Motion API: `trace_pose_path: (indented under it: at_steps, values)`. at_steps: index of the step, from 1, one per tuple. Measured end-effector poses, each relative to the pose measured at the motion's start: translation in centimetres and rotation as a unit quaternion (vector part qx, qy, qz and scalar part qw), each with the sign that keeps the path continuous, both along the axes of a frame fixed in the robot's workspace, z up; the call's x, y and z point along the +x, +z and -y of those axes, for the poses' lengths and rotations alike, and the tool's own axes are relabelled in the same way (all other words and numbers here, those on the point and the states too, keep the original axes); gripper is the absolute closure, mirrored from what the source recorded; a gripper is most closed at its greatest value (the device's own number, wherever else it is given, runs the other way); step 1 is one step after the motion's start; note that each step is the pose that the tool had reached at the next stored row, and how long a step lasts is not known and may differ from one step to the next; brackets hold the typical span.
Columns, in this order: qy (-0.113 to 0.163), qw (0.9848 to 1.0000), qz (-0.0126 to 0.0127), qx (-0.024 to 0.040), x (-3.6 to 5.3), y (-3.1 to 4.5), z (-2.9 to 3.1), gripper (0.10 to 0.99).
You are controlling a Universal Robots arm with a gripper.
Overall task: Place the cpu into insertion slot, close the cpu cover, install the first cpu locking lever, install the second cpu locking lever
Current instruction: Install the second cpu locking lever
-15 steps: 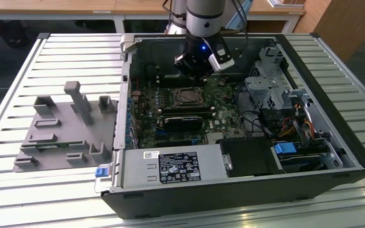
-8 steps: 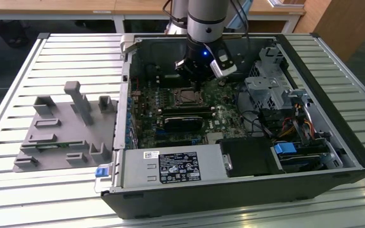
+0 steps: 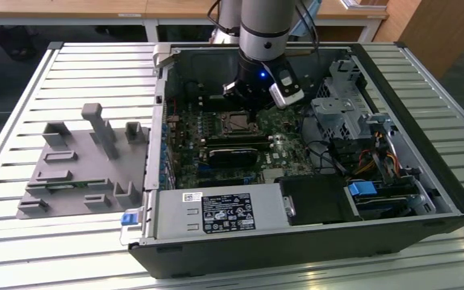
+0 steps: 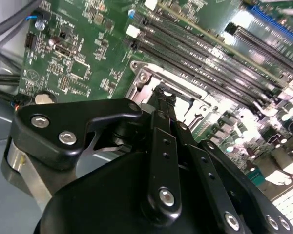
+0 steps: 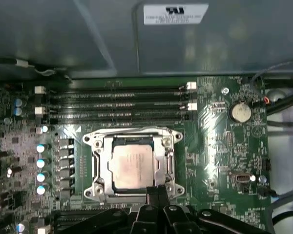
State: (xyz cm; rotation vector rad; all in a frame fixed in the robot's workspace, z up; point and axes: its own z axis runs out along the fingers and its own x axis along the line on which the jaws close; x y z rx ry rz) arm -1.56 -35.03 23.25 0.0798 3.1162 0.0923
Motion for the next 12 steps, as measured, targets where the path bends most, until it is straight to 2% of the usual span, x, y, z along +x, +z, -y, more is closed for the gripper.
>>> trace_pose_path:
  at_steps: [12]
  values:
    - [0.0,1.0,-0.0001,0.0008,0.0,0.0,0.1,0.98]
